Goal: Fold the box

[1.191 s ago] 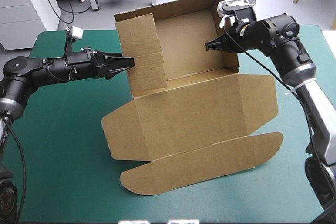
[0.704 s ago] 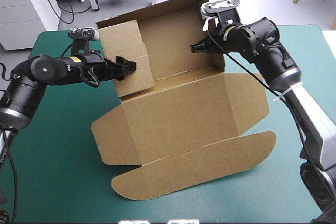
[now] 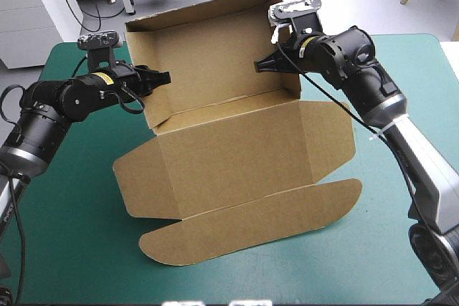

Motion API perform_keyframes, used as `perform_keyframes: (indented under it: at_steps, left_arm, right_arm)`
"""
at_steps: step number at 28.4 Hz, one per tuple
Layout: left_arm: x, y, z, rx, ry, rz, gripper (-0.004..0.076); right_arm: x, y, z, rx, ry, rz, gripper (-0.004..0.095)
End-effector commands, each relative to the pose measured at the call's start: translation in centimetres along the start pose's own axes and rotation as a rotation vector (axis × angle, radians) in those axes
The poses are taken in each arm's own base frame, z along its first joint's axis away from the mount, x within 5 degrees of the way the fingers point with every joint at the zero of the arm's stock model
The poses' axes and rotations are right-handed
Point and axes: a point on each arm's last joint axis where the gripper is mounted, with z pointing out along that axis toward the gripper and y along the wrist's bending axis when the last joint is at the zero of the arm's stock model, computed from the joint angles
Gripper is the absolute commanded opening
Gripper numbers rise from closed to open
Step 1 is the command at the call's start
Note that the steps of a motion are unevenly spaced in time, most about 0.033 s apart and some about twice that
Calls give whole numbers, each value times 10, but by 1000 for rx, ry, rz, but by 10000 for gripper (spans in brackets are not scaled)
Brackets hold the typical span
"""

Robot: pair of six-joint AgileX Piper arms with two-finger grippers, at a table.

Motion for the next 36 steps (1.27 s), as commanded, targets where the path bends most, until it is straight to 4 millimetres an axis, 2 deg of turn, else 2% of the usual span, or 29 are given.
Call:
perform_keyframes:
  at_steps: [1,6,12,17,25,31,36]
  left_arm:
    - [-16,-10,-20,43,-124,4,-7]
    - [-12,-17,-19,22,-115,90,-10]
    - [-16,-40,-13,-87,-66,166,-10]
    - [-23,-54,12,-162,64,175,-10]
    - [-13,-56,72,-180,233,129,-10]
    - [3,-51,110,-220,341,125,-10]
    - [20,-47,132,-237,469,99,-10]
  right_arm:
    - [-18,1,-30,-31,-142,22,-6]
    - [-13,0,-30,-23,-83,35,-4]
    - [-8,-3,-31,0,-21,54,-4]
    - [-7,-14,-27,62,37,86,-4]
    - [26,-54,16,79,322,173,-4]
    - [58,-57,50,54,470,177,-4]
    - [68,-57,71,51,520,175,-4]
